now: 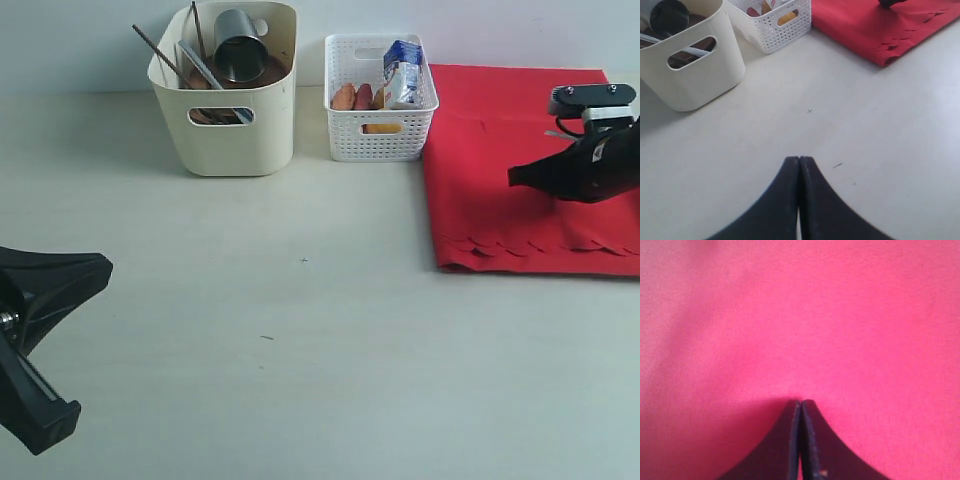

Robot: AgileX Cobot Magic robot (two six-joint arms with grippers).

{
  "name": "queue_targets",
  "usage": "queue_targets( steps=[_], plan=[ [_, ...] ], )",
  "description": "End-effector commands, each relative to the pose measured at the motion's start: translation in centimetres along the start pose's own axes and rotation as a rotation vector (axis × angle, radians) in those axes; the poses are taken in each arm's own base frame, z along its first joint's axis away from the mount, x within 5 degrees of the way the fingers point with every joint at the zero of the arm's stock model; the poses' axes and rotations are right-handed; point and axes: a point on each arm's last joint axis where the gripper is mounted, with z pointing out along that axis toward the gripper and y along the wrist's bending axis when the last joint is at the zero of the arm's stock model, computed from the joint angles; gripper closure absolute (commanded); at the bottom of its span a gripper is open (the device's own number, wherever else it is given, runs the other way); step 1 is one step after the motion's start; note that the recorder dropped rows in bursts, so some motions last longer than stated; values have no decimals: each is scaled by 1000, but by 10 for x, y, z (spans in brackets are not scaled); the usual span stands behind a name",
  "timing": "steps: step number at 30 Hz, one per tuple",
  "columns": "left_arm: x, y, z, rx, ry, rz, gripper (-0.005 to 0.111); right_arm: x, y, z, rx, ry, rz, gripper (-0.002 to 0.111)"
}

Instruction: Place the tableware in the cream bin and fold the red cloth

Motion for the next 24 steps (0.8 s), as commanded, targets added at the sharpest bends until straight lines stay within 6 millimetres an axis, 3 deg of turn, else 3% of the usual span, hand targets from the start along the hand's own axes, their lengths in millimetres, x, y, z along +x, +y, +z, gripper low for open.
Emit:
queue_targets(
  steps=[1, 6, 9, 12, 17, 24],
  plan=[
    [1, 1, -1, -9, 0, -1, 107, -4, -4, 5, 31, 85, -34, 108],
    [0, 2, -1, -14, -12, 23, 107, -37, -6, -37, 50, -2, -15, 108],
    [-2, 4, -5, -26, -41, 34, 107, -57, -6, -79, 55, -98, 5, 108],
    [-3, 8, -9, -51, -58, 14, 107, -65, -6, -123, 53, -194, 46, 108],
    [-2, 10, -11, -60, -55, -23, 107, -55, -4, -177, 45, -309, 69, 108],
    [-2, 10, -11, -60, -55, -23, 107, -13, 0, -226, 0, -460, 137, 108]
  ],
)
